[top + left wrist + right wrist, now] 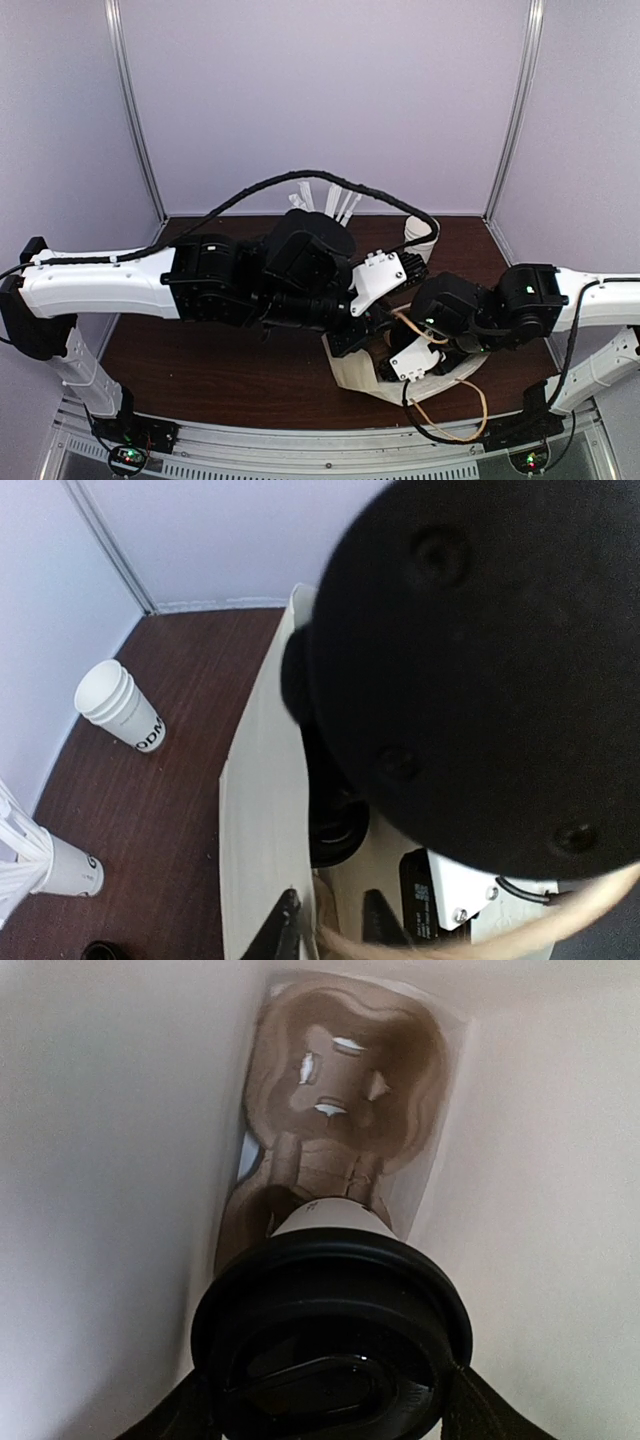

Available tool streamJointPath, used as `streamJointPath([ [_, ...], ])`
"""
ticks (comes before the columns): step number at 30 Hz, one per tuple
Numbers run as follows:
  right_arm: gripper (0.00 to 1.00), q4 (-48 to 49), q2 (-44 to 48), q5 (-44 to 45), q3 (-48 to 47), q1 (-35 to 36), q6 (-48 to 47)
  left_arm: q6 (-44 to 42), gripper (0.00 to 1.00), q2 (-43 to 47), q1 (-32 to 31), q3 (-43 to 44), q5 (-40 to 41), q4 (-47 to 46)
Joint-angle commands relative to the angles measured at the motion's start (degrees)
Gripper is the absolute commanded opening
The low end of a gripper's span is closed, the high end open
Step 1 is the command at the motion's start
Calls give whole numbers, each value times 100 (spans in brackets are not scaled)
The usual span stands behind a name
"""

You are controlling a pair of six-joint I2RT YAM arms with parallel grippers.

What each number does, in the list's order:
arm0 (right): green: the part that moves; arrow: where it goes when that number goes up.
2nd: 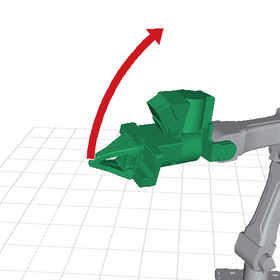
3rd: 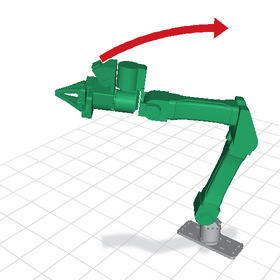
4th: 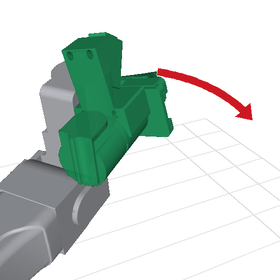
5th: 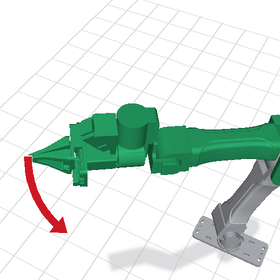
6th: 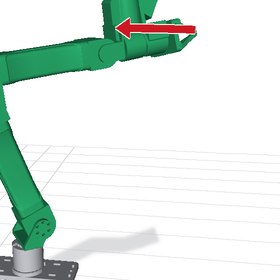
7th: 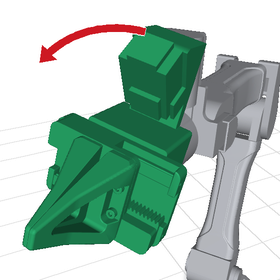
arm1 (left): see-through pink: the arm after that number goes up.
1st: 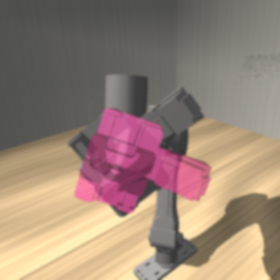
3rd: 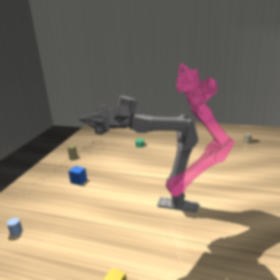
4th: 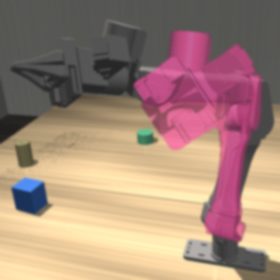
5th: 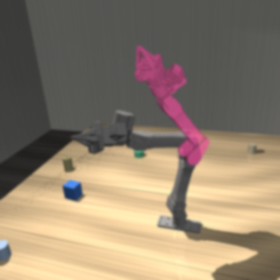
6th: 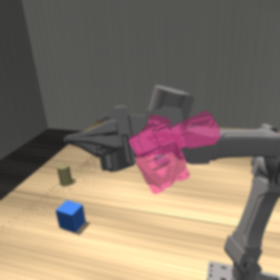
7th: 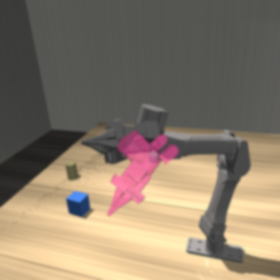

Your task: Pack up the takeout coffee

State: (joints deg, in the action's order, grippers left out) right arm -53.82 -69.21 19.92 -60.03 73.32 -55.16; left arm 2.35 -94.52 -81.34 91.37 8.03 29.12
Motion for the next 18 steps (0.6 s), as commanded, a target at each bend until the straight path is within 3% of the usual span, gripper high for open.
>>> streamJointPath([
  [1,60,-424,-38,233,73,99,-38,4,47,87,-46,-19,-146,-591],
  [3,59,-377,-8,260,176,104,-56,3,53,104,-49,-33,-98,-621],
  [16,59,-73,239,504,413,104,-127,-155,67,609,6,-421,-97,-1010],
  [18,59,-82,295,434,440,104,-72,-151,82,720,64,-499,-340,-1152],
])
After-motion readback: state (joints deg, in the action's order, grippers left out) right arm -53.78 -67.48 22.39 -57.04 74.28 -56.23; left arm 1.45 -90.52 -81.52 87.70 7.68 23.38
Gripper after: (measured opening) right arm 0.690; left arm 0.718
